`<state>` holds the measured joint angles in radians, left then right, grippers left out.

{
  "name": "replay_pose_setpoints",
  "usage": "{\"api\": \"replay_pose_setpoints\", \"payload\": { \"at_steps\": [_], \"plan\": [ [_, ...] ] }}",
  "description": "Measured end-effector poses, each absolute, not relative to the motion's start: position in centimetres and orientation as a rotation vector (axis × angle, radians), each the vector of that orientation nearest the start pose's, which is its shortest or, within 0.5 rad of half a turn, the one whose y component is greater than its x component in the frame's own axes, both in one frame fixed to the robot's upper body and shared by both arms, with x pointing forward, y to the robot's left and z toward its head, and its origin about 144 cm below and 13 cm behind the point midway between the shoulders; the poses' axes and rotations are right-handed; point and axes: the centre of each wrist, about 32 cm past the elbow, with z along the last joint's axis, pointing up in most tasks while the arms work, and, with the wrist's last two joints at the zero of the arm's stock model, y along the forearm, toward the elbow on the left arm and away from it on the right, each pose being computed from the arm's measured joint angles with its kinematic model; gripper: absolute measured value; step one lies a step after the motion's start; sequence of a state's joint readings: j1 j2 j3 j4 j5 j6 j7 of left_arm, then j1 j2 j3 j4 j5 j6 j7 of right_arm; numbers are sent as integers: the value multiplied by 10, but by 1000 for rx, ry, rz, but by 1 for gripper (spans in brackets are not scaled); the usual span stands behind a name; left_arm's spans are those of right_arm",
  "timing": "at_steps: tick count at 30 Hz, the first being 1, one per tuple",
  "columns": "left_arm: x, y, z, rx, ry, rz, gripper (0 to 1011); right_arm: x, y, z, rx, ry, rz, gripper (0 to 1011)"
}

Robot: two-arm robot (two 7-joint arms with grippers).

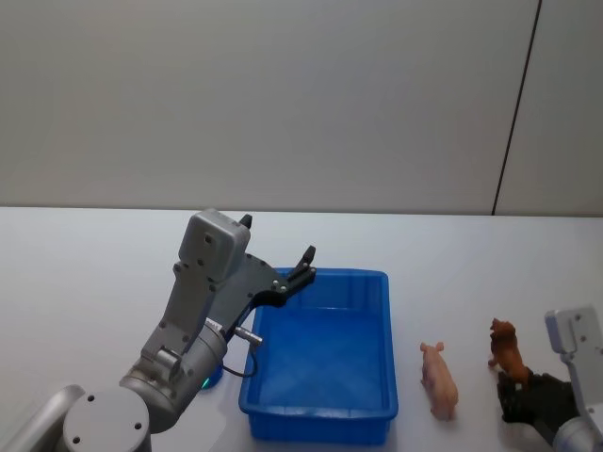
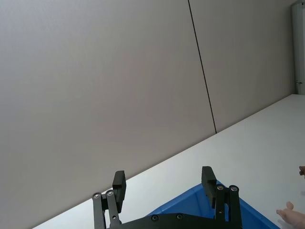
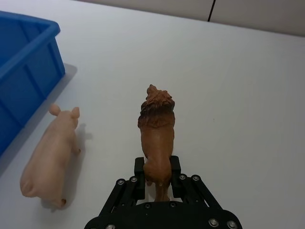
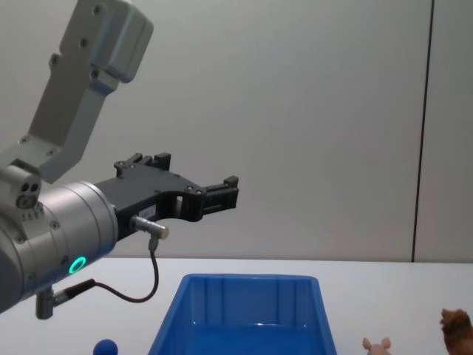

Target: Pick up the two dolls from the table and place them into the box.

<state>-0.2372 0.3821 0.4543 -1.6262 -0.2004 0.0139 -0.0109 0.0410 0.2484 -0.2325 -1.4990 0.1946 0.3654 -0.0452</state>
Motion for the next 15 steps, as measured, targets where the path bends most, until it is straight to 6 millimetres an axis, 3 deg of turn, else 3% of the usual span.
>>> {"api": "replay_pose_setpoints", "payload": {
  "at_steps": [15],
  "plan": [
    [492, 198, 1204, 61, -268, 1124, 1001, 459, -231, 1128, -315, 78, -1365, 281]
  ]
}}
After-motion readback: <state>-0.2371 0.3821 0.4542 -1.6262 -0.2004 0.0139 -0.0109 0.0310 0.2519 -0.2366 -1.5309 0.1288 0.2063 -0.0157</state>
